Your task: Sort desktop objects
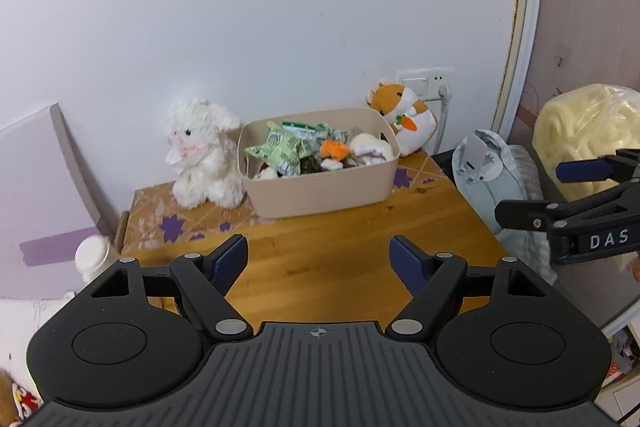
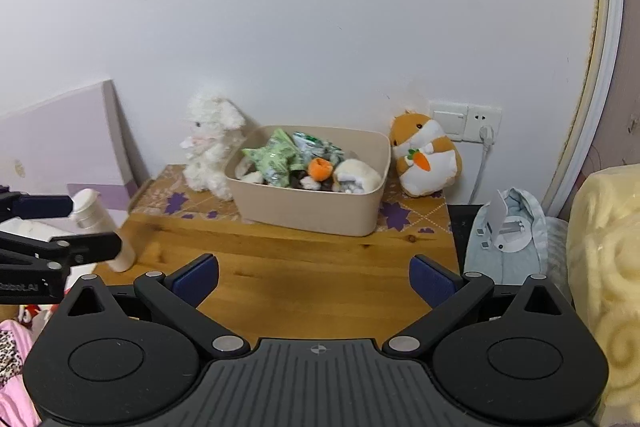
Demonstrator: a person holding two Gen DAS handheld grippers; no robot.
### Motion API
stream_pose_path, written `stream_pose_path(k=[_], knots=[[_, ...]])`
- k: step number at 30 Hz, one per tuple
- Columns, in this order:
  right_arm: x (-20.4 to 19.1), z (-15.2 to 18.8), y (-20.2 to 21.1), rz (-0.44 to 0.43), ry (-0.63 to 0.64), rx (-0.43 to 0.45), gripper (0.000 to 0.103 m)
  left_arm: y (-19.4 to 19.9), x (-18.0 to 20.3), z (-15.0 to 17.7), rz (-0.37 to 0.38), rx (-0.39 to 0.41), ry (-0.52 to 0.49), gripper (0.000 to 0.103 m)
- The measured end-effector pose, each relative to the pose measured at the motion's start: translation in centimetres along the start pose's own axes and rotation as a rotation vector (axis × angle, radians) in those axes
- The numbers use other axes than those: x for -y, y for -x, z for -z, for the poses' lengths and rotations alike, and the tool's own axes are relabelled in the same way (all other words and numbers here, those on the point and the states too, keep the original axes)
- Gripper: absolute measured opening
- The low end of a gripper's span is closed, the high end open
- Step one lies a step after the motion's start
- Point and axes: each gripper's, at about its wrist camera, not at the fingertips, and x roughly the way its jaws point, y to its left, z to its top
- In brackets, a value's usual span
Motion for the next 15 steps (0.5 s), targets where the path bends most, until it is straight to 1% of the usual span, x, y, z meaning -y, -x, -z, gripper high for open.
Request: stream_pose_path(k=[4,9,15], knots=[[-0.2,1.1,2.1,0.002,-0.026,-0.006,0.103,2.2,0.2,1.6,-0.012,0.0,-0.022,0.079],[-0.6,2.7,4.6,0.012,-0.067,-0.011,0.103,4.4,-0.1,3.6,-0.006,-0.018,0.002,0.079],[-0.9,4.3,6.8,0.045,-0.064,-0.044,0.103,5.8,0.0,6.5,0.006,-0.085,0.018,0.079]])
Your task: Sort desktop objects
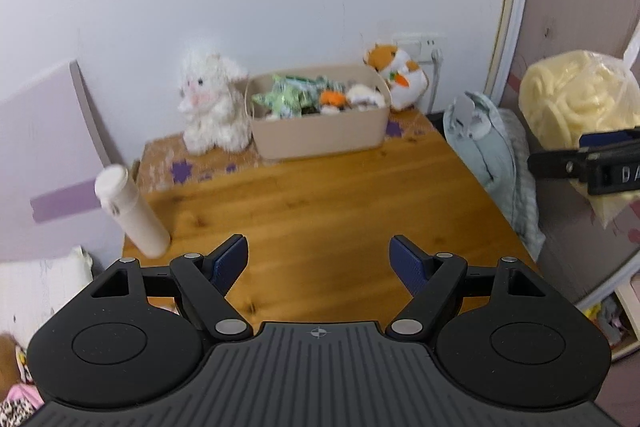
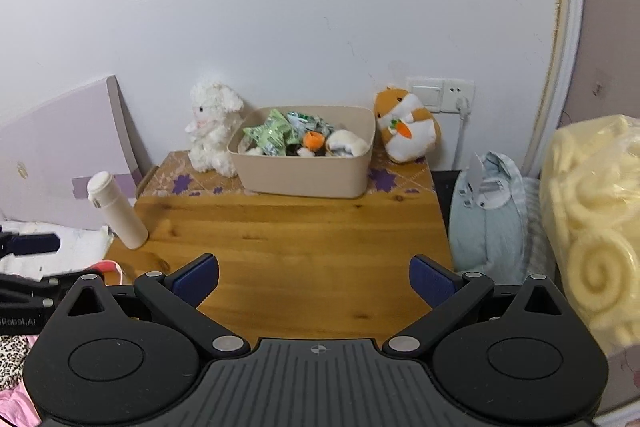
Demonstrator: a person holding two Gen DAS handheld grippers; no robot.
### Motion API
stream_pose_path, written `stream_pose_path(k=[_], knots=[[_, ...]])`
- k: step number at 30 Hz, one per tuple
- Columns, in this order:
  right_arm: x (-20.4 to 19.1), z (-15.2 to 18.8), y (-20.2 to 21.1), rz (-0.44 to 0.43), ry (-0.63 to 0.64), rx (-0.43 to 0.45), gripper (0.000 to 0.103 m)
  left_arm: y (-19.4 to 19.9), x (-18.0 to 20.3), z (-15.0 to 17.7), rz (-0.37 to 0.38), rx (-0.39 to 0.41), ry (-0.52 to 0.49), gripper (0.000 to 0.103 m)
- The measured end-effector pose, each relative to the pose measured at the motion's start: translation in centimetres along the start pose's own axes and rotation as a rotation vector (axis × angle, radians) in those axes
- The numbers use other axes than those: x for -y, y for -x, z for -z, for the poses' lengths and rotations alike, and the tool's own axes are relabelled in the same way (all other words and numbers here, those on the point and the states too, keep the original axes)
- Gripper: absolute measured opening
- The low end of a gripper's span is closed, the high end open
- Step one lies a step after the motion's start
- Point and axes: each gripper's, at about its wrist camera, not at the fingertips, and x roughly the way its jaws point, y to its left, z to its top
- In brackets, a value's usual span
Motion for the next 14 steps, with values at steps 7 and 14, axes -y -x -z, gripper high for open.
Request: stream_pose_path(k=[7,14], knots=[[0.5,1.1,1.2,0.025,-0.016,-0.017,0.103,0.9,0.2,1.0,-0.015,-0.008,-0.013,0.079],[0.2,1.5,1.2,0.045,0.015,-0.027,0.103,1.4,-0.1,1.0,-0.028,0.001,-0.012,0.079]])
